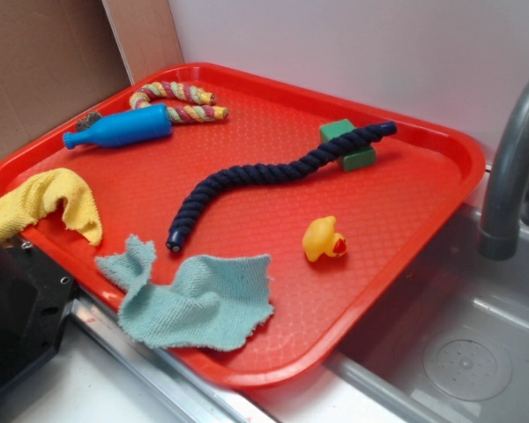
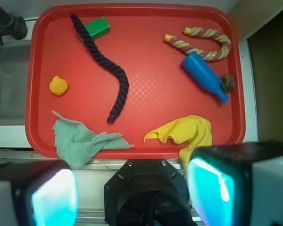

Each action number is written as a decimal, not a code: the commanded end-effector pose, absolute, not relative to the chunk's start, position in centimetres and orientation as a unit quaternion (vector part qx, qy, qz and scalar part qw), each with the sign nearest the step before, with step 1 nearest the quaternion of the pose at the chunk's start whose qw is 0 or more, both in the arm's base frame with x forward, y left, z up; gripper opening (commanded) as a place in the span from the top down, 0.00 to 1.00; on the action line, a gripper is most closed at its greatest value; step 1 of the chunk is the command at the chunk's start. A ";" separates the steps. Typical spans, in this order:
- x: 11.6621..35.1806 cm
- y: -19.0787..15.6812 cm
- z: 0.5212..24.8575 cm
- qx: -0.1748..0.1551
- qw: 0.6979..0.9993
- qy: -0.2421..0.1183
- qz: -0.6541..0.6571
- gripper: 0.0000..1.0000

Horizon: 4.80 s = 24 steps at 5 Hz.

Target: Grab the yellow duck.

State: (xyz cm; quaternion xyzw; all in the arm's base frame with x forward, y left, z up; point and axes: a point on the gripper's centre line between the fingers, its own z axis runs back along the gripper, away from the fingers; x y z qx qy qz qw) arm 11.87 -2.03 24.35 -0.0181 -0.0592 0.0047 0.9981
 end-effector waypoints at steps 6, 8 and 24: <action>20.1 -13.2 22.0 -0.076 0.958 -0.134 -0.241 0.00; 21.3 -16.7 15.0 -0.078 0.899 -0.119 -0.414 0.00; 15.6 -9.3 24.4 0.050 0.996 0.035 0.059 0.95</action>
